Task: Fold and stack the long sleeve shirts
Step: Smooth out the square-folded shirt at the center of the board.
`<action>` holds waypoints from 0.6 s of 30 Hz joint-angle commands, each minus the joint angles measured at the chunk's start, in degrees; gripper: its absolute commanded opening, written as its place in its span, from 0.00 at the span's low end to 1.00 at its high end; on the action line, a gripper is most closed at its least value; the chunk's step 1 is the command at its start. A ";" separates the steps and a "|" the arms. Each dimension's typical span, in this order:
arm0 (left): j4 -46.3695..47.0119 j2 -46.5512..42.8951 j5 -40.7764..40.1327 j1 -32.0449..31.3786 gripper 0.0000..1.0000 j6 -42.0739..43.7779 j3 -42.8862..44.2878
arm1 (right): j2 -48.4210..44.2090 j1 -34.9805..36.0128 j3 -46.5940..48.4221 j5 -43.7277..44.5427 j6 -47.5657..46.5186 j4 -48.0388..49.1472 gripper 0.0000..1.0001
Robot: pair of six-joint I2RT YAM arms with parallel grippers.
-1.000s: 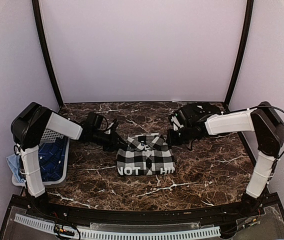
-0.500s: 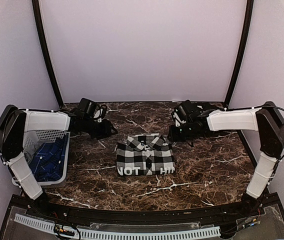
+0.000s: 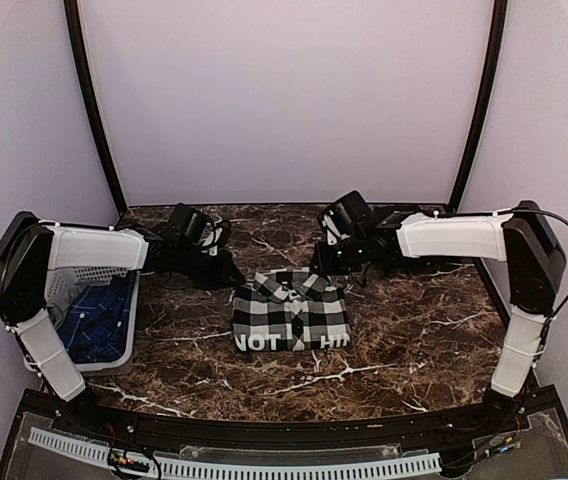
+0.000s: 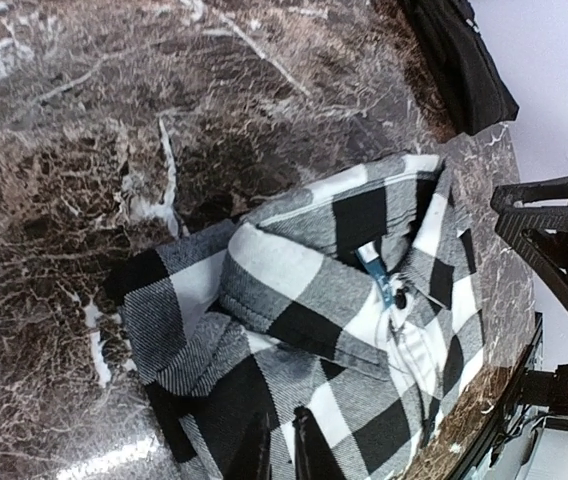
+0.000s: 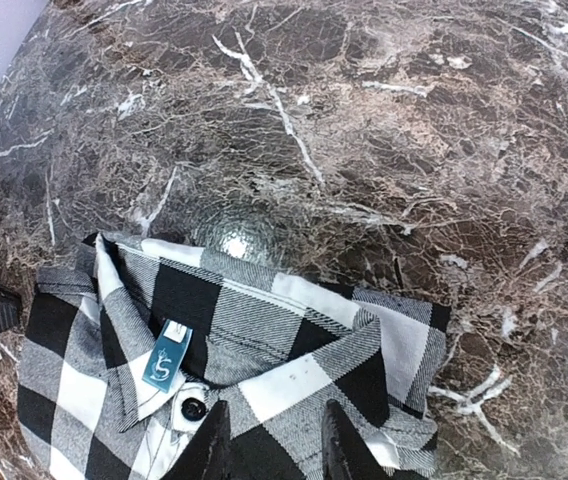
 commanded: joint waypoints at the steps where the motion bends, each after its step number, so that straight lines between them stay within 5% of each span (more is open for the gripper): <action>1: 1.90 4.80 1.05 -0.21 0.08 -0.35 -1.66 | 4.54 0.47 2.40 -0.82 -0.26 0.73 0.28; 11: 1.83 12.71 -1.96 0.22 0.07 -0.11 2.35 | 10.34 -1.83 3.30 -2.47 0.49 1.47 0.28; 18: -3.54 9.53 -5.10 0.57 0.09 1.93 5.29 | 3.74 -1.04 2.61 1.85 -0.52 -3.05 0.31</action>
